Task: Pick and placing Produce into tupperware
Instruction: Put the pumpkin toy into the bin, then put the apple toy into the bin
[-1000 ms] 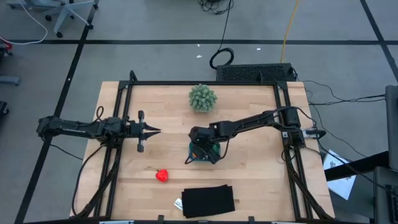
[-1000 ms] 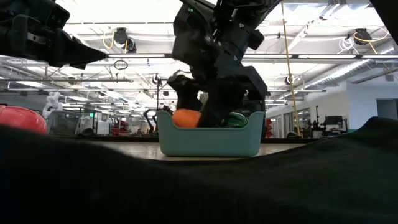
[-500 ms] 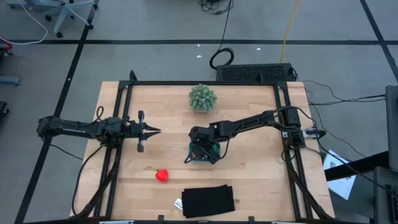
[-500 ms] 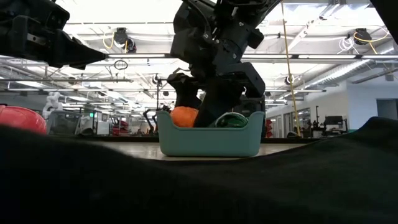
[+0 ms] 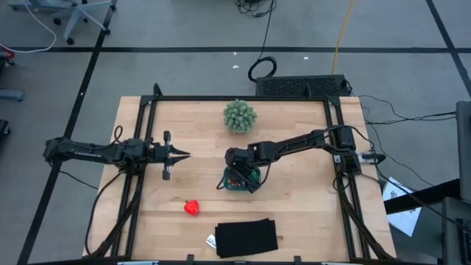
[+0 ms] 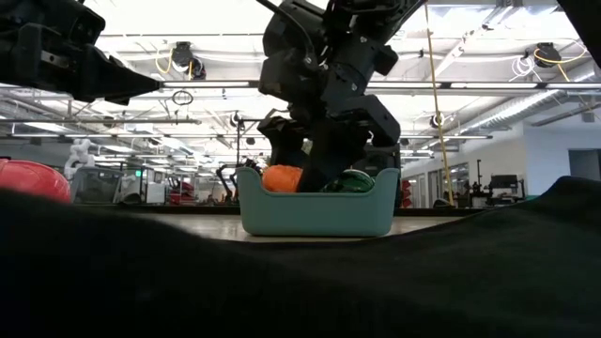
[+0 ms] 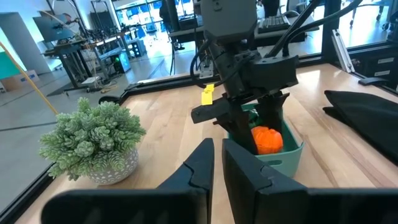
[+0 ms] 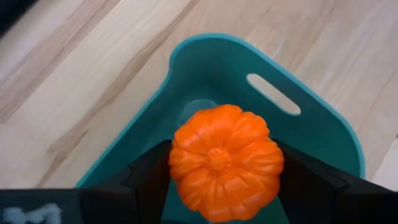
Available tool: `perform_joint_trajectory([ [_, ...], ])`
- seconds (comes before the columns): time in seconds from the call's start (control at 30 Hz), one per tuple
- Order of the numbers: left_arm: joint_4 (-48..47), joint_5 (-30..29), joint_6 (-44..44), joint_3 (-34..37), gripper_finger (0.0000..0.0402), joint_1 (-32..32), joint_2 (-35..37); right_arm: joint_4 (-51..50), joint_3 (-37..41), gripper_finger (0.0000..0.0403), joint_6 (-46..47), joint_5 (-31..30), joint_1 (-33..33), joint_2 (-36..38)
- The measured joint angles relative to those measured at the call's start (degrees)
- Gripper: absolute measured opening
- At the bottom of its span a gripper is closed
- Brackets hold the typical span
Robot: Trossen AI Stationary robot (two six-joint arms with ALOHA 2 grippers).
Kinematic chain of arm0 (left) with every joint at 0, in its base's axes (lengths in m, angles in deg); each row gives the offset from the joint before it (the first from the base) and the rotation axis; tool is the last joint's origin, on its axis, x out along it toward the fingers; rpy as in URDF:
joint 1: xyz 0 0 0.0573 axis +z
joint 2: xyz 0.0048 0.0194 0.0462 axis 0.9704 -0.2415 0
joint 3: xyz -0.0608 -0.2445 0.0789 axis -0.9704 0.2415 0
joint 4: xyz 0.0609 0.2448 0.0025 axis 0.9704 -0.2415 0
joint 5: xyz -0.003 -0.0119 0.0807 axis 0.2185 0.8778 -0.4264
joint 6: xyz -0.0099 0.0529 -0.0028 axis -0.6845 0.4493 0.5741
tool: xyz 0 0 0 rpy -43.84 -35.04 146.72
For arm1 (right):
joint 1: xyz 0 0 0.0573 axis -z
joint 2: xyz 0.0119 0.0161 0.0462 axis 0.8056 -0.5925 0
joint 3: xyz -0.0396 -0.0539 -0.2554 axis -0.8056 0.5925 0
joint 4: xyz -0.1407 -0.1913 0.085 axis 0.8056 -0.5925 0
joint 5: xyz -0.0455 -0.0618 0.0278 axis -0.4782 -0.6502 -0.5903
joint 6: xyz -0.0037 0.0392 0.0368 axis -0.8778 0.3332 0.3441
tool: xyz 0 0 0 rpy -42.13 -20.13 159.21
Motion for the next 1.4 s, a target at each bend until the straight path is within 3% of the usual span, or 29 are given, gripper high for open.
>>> perform_joint_trajectory([
  [1.03,0.0,0.0,0.0,0.0,0.0037,0.0,0.0,0.3,0.0,0.0269,3.0,0.0,0.0,0.0],
  [1.4,-0.2,0.0,0.0,0.0,0.0037,0.0,0.0,-3.4,-0.1,0.0269,3.3,-7.8,-0.1,5.2],
])
